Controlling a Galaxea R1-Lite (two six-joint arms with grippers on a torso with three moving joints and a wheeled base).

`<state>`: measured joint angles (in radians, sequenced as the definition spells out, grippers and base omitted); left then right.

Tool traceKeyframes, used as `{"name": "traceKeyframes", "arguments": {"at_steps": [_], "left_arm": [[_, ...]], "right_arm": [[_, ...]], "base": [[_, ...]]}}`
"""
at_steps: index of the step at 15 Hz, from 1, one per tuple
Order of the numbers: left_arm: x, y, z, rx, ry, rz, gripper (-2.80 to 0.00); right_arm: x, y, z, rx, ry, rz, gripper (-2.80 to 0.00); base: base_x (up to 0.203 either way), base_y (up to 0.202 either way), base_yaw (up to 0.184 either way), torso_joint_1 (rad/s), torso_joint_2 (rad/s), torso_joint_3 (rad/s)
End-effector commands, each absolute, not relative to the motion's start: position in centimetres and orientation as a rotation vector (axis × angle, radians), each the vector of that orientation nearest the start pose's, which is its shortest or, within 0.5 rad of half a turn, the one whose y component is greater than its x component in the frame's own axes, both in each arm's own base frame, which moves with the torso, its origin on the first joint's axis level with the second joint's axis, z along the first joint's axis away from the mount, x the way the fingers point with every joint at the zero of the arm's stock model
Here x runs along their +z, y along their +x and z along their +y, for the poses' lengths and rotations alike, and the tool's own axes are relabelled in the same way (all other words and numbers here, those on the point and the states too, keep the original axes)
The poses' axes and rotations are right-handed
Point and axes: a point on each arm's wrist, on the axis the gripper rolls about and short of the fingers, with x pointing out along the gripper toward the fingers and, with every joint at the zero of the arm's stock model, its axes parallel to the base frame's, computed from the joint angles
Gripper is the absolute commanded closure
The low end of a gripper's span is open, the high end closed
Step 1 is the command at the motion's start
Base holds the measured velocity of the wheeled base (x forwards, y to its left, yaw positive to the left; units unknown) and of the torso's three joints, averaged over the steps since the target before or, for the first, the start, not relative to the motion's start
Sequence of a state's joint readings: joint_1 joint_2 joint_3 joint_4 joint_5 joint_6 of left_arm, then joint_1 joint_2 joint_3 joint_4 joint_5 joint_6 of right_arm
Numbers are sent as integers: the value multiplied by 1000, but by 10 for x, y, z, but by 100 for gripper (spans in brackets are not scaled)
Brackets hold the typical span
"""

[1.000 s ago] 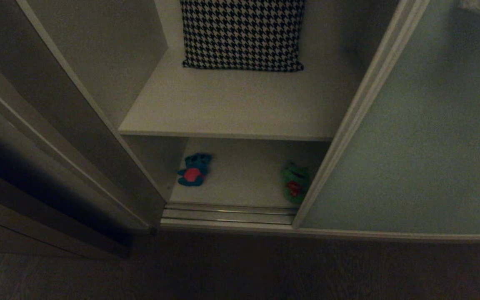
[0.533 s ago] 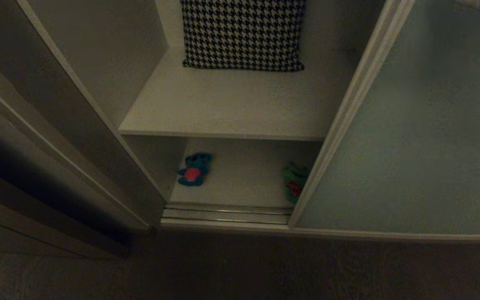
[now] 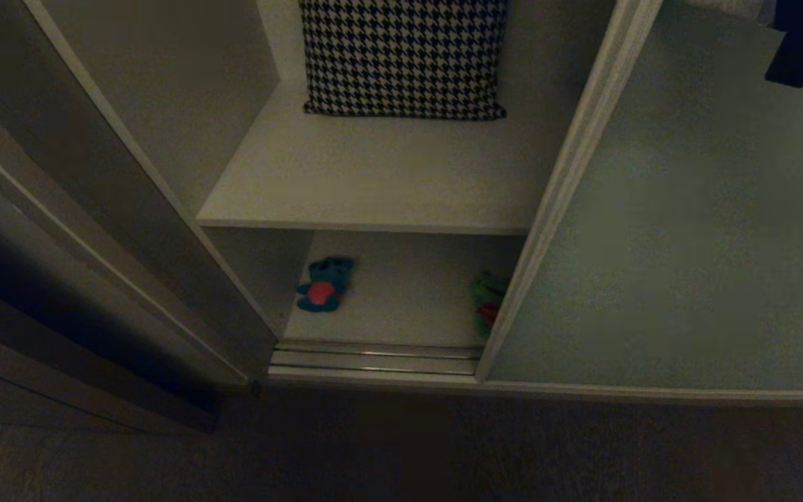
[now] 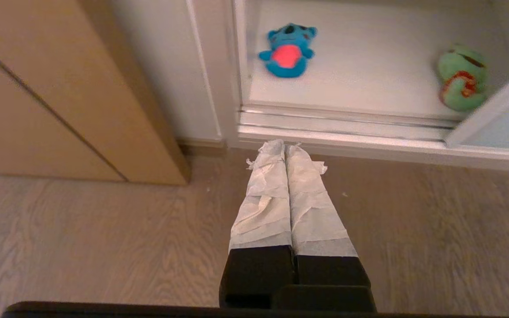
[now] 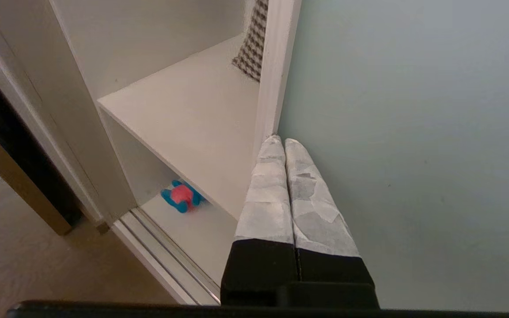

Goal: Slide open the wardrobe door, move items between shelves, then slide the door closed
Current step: Close the door

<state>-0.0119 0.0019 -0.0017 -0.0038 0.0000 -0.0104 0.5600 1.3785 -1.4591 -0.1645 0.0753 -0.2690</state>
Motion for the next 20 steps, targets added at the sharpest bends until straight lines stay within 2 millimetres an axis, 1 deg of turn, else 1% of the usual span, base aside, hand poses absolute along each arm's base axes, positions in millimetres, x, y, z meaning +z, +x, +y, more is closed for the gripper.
{"name": "traceKeyframes", "arguments": {"at_steps": [1,4,6,8,9,11,13,15,16,18,20], "left_arm": [[76,-23,0,-12,-11,-2,0],[76,-23,0,-12,-11,-3,0],[76,-23,0,-12,-11,-2,0],[76,-23,0,-11,-11,-1,0],[76,-23,0,-12,-11,-3,0],[76,-23,0,-12,-11,-2,0],[76,-23,0,-12,-11,-2,0],[76,-23,0,-12,-11,-2,0],[76,-23,0,-11,-11,-1,0],[76,-23,0,-12,-11,-2,0],[76,-23,0,-12,-11,-3,0]], "right_arm": [[404,192,136,640,-198,-304,0],[400,198,168,685,-188,-286,0],[398,202,183,709,-197,-278,0],[398,198,186,731,-209,-282,0],[400,192,183,738,-208,-287,0],[405,173,167,752,-220,-250,0],[407,147,142,766,-245,-177,0],[400,126,118,766,-278,-79,0],[396,114,100,742,-291,-35,0],[385,99,70,650,-311,64,0],[375,85,44,545,-311,149,0]], "base": [[0,0,0,0,0,0],[0,0,0,0,0,0],[0,0,0,0,0,0],[0,0,0,0,0,0],[0,0,0,0,0,0],[0,0,0,0,0,0],[0,0,0,0,0,0],[0,0,0,0,0,0],[0,0,0,0,0,0],[0,0,0,0,0,0],[0,0,0,0,0,0]]}}
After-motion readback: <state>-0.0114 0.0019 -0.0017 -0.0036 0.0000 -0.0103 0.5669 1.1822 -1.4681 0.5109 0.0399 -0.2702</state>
